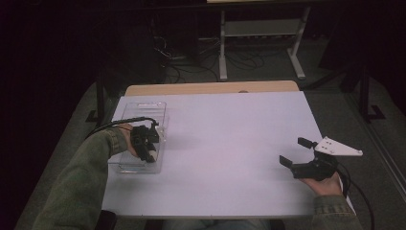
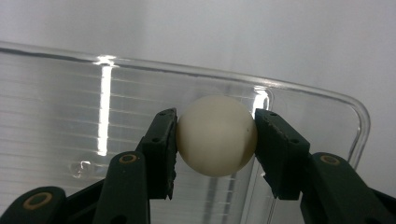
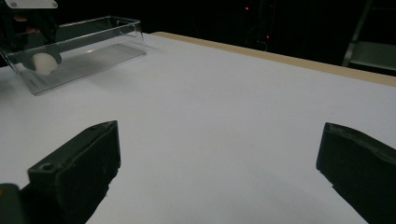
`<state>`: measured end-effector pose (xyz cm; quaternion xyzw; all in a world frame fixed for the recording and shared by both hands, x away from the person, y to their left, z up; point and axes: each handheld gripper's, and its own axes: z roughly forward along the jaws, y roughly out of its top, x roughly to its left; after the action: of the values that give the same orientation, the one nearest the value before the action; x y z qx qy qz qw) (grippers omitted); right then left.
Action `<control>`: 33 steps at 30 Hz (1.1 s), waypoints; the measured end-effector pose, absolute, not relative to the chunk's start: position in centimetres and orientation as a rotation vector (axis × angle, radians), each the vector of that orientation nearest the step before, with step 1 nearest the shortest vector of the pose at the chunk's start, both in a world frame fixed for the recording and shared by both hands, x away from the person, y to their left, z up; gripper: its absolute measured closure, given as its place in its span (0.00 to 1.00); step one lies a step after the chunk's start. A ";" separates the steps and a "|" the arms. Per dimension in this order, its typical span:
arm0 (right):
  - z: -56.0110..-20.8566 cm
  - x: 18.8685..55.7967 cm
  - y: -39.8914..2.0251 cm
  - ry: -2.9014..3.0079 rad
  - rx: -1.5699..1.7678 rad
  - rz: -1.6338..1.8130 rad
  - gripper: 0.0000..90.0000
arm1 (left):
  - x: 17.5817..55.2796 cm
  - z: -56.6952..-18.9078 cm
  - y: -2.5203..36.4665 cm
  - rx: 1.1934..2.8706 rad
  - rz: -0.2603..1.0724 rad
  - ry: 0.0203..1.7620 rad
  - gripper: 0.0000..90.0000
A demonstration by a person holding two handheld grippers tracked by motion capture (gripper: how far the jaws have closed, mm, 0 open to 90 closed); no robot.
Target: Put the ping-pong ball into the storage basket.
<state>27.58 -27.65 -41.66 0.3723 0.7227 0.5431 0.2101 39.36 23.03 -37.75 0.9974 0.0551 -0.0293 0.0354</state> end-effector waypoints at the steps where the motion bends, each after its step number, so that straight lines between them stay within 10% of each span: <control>1: -41.7 27.6 -27.7 2.008 1.035 1.511 0.00 | 39.4 -37.8 23.0 3.065 -0.090 0.169 0.57; 14: -41.6 27.6 -27.7 2.007 1.035 1.510 0.00 | 39.5 -37.6 23.3 3.054 -0.071 0.188 0.52; 33: -41.7 27.6 -27.7 2.010 1.039 1.504 0.00 | 39.7 -35.7 24.3 3.035 0.032 0.322 0.00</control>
<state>27.56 -27.72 -41.70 0.3738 0.7232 0.5412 0.2105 39.68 24.27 -35.67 0.9934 0.1053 0.0105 0.0446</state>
